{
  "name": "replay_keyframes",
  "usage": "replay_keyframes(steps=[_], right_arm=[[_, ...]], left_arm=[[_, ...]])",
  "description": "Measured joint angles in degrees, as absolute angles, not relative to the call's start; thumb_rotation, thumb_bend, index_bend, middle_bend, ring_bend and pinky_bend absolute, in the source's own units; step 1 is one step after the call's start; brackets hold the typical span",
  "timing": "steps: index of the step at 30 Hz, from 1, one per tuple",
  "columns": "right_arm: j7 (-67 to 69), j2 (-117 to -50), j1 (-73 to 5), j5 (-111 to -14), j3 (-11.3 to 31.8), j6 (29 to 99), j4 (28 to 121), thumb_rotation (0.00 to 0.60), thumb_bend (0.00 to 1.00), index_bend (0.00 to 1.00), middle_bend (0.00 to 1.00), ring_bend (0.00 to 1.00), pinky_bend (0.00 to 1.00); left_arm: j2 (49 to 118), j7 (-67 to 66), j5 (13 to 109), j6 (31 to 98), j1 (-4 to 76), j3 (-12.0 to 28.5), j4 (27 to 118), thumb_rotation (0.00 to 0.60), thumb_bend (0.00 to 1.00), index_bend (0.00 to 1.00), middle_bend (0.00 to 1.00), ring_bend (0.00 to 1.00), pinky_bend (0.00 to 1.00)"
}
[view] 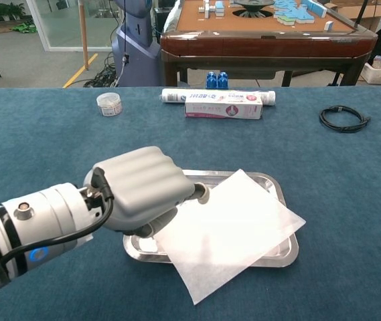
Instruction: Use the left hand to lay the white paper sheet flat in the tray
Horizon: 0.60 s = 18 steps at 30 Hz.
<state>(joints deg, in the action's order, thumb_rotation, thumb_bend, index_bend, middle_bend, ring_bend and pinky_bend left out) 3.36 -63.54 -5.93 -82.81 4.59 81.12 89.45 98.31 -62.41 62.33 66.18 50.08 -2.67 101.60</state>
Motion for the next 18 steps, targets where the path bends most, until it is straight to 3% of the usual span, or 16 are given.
replay_keyframes(steps=[18], right_arm=[[3.7,-63.4,-5.9,-82.7,4.7,81.1,89.3,0.6,0.45,0.41,0.33,0.19,0.29]], left_arm=[[99.7,-62.0,62.9,63.8,48.1,-4.9,99.7,0.6,0.69,0.24,1.0,1.0,1.0]])
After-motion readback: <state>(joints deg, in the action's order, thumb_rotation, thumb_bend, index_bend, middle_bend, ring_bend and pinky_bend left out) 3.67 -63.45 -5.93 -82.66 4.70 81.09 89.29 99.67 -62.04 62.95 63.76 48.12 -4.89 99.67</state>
